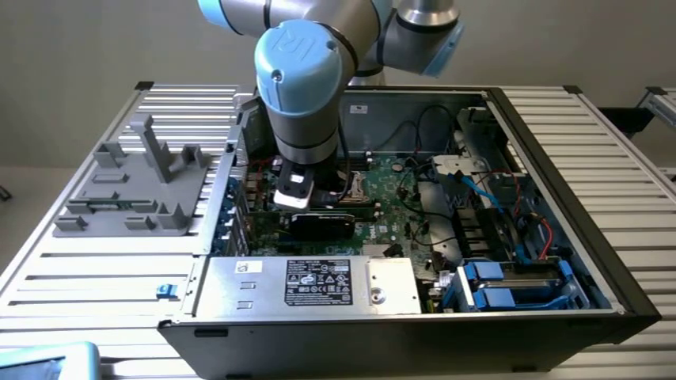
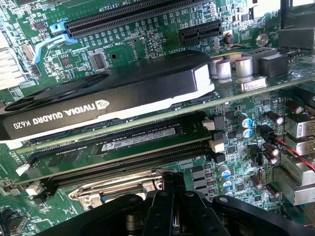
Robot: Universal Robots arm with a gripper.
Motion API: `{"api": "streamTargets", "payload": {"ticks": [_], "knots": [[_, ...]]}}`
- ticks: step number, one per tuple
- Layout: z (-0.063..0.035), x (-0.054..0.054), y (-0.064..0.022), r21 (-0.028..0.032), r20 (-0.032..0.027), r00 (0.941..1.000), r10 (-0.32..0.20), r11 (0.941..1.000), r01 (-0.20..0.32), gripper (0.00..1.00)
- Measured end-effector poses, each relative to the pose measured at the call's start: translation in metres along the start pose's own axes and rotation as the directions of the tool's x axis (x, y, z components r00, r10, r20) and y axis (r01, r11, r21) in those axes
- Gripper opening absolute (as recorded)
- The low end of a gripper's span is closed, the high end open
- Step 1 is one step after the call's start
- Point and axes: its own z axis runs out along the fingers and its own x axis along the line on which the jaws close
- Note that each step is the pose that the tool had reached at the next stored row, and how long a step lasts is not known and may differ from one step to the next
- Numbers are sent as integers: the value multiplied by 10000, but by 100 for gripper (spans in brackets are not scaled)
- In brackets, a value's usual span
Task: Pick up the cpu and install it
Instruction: 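Install the second cpu locking lever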
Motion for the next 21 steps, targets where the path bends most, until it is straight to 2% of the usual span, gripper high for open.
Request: {"api": "streamTargets", "payload": {"ticks": [21], "knots": [[34, -11, 6, 12, -38, 10000, 58, 10000, -58, 11]]}}
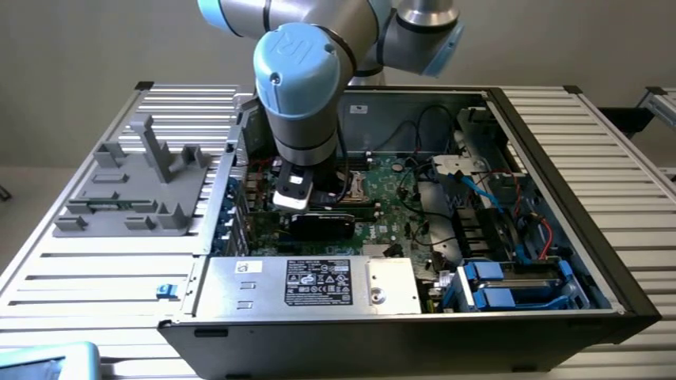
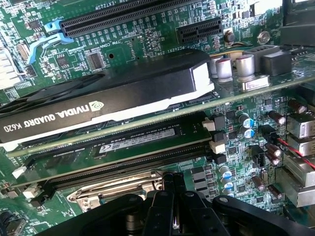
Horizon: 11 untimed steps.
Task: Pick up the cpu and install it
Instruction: 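Install the second cpu locking lever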
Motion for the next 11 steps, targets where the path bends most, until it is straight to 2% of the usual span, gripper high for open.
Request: {"api": "streamTargets", "payload": {"ticks": [11], "knots": [[-2, -8, 2, -3, 2, 10000, 0, 10000, 0, 11]]}}
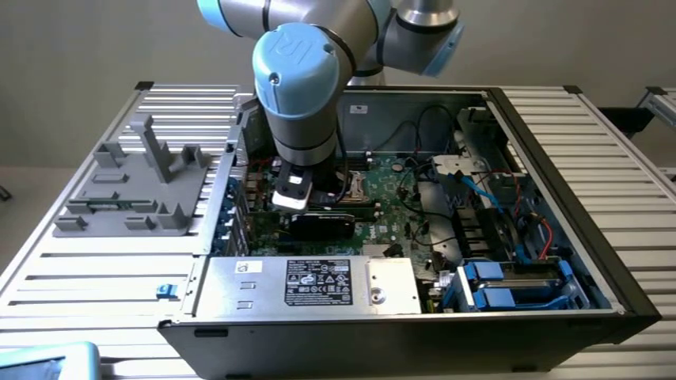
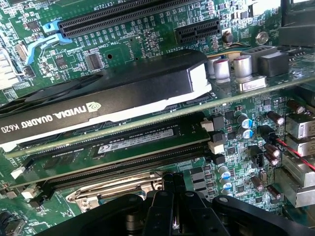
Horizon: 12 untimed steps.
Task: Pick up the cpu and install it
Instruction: 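Install the second cpu locking lever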
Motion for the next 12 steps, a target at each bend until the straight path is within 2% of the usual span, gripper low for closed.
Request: {"api": "streamTargets", "payload": {"ticks": [12], "knots": [[1, -9, 4, 2, -7, 10000, -2, 10000, 2, 11]]}}
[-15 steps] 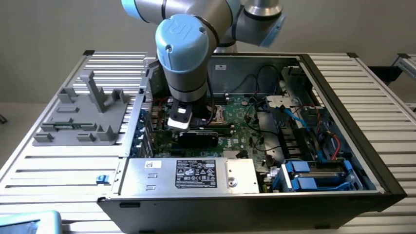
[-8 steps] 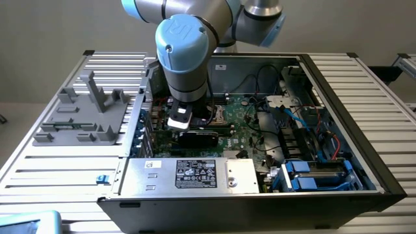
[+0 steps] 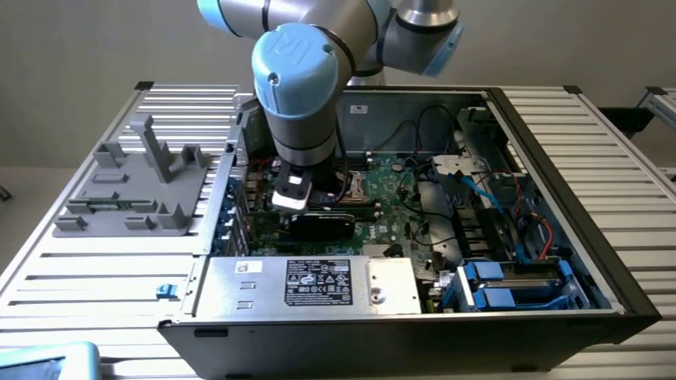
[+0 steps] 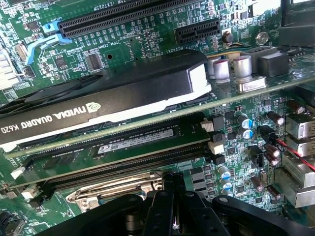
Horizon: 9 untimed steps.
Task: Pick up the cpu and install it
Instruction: 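Install the second cpu locking lever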
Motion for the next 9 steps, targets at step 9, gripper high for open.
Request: {"api": "streamTargets", "payload": {"ticks": [9], "knots": [[-3, -17, 11, 4, -10, 10000, -4, 10000, 4, 11]]}}
